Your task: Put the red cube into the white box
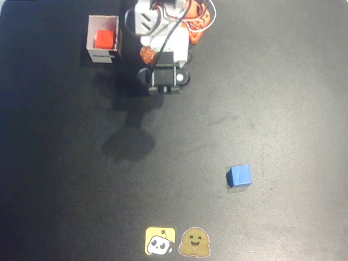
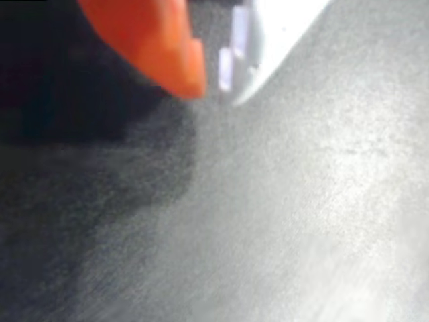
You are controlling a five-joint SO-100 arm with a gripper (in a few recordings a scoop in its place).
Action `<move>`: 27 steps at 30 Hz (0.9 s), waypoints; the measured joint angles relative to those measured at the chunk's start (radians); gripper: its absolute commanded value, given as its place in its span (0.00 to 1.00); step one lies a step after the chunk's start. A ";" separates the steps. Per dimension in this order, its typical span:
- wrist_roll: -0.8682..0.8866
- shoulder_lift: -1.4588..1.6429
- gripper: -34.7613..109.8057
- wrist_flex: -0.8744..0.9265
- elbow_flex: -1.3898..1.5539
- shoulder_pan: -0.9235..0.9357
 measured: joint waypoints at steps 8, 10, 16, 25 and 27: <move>-0.002 0.147 0.24 0.020 0.107 -0.021; 0.000 0.178 0.24 -0.005 0.144 -0.026; 0.000 0.299 0.24 -0.046 0.293 -0.044; -0.002 0.304 0.24 -0.061 0.299 -0.048; -0.002 0.305 0.24 -0.061 0.299 -0.048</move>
